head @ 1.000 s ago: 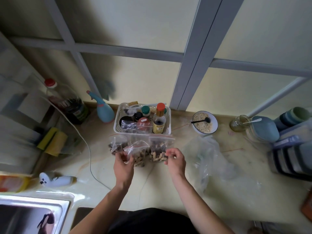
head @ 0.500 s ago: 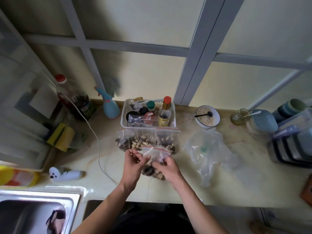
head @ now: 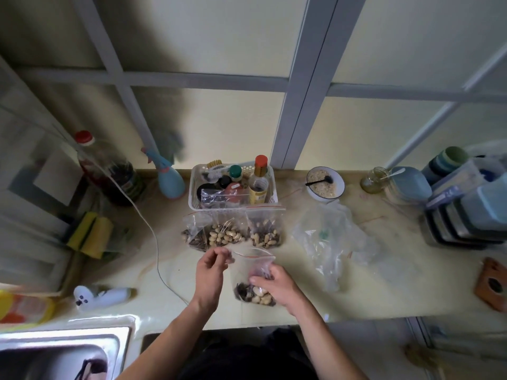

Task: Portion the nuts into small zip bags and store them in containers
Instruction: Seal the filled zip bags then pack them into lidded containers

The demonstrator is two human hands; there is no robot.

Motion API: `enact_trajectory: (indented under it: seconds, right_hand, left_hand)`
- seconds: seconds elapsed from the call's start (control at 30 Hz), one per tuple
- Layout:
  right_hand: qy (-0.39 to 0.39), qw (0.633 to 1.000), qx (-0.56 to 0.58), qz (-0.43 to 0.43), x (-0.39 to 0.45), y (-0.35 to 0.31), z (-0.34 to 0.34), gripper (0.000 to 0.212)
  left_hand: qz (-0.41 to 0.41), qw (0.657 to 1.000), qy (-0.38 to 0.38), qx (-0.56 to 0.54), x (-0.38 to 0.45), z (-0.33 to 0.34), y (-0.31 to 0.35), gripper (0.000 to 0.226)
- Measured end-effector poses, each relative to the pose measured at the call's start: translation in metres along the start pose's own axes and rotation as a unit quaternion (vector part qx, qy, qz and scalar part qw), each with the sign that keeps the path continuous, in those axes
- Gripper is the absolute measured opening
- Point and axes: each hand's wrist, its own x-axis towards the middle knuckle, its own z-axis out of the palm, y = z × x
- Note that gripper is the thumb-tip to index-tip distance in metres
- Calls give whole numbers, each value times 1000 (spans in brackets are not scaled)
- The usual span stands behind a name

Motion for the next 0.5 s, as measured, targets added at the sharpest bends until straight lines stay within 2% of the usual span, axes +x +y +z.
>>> enact_trajectory:
  seconds: [0.07, 0.17, 0.23, 0.33, 0.43, 0.5]
  right_hand:
    - [-5, 1000, -6, -1, -1, -1, 0, 18]
    - [-6, 1000, 22, -3, -6, -1, 1, 19]
    - [-12, 999, 42, -24, -9, -3, -2, 18]
    - [-1, 996, 59, -66, -7, -7, -7, 20]
    - [79, 988, 67, -112, -1, -9, -11, 18]
    - [98, 986, 52, -127, 0, -13, -14, 15]
  left_hand:
    - [-15, 999, -30, -17, 0, 1, 3, 9]
    - [-17, 995, -99, 24, 3, 1, -1, 25]
    - [5, 992, -119, 50, 2, 3, -3, 17]
    - [21, 991, -114, 64, 2, 4, -5, 4]
    - [32, 993, -95, 58, 3, 5, -3, 6]
    - [44, 995, -79, 47, 4, 7, 0, 8]
